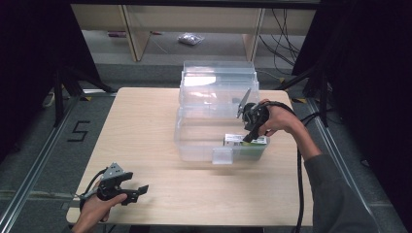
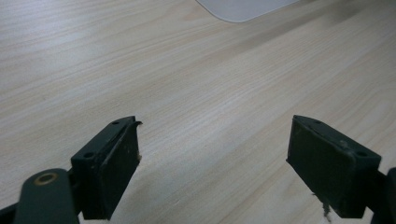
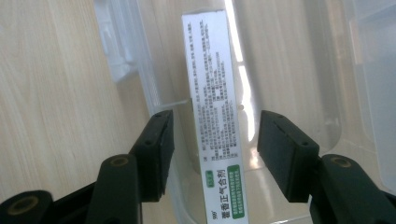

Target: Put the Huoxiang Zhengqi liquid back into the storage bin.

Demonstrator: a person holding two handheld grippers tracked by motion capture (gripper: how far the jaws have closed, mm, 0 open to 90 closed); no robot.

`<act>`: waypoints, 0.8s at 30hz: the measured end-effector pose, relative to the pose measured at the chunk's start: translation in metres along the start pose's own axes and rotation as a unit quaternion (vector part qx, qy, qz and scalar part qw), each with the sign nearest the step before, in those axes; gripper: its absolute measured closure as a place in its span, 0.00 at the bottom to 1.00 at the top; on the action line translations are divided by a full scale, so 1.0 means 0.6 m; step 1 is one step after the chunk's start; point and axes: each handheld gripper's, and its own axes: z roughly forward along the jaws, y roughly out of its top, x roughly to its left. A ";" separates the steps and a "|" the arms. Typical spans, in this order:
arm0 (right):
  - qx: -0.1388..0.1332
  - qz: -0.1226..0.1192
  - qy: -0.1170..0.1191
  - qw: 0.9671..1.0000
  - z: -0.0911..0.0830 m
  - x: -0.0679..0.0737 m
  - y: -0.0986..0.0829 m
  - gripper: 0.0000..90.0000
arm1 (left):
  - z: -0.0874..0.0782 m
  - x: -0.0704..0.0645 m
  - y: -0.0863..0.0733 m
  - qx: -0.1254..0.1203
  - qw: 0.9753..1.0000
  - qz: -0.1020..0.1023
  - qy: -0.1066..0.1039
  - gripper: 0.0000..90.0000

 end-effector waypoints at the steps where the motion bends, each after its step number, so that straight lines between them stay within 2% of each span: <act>1: -0.002 -0.005 -0.003 1.000 -0.003 0.000 0.001 0.51 | 0.000 0.000 0.000 0.001 1.000 0.000 0.000 0.18; 2: -0.003 -0.006 -0.005 1.000 -0.005 0.000 0.001 0.51 | 0.000 0.000 0.000 0.001 1.000 0.000 0.000 0.18; 3: -0.002 0.006 -0.007 1.000 -0.007 0.002 0.000 0.51 | 0.000 0.000 0.000 -0.001 1.000 0.000 0.001 0.18; 6: -0.005 -0.002 -0.009 1.000 -0.008 0.001 -0.001 0.50 | 0.000 0.000 0.000 0.000 1.000 0.001 0.000 0.18; 8: -0.008 0.013 -0.009 1.000 -0.012 0.004 -0.003 0.49 | -0.002 0.002 0.000 0.007 1.000 0.007 0.002 0.18; 9: -0.010 0.012 -0.013 1.000 -0.014 0.003 -0.003 0.49 | -0.003 0.003 0.000 0.011 1.000 0.015 0.004 0.18; 10: -0.011 0.018 -0.015 1.000 -0.015 0.004 -0.004 0.48 | 0.001 0.000 0.000 -0.004 1.000 0.000 0.000 0.18; 11: -0.013 0.020 -0.014 1.000 -0.016 0.004 -0.004 0.47 | 0.000 0.000 0.000 0.002 1.000 0.002 0.000 0.18; 14: -0.027 0.048 -0.007 0.998 -0.017 0.008 -0.003 0.46 | -0.001 0.000 0.000 0.000 1.000 0.002 0.004 0.18; 16: -0.035 0.048 -0.009 0.998 -0.018 0.010 -0.003 0.45 | -0.001 0.000 0.000 0.001 1.000 0.002 0.003 0.18; 17: -0.039 0.050 -0.012 0.998 -0.019 0.010 -0.003 0.43 | -0.003 0.002 0.000 0.009 1.000 0.010 0.003 0.18; 19: -0.045 0.073 -0.013 0.996 -0.021 0.013 -0.005 0.42 | -0.001 0.000 0.000 0.002 1.000 0.002 0.004 0.18; 22: -0.055 0.076 -0.011 0.996 -0.021 0.013 -0.007 0.41 | -0.001 0.000 0.000 -0.002 1.000 0.002 0.005 0.18; 23: -0.059 0.093 -0.018 0.994 -0.022 0.017 -0.010 0.39 | -0.001 0.000 0.000 -0.002 1.000 0.002 0.005 0.18; 24: -0.059 0.093 -0.018 0.994 -0.022 0.017 -0.010 0.39 | -0.001 0.000 0.000 -0.002 1.000 0.002 0.005 0.18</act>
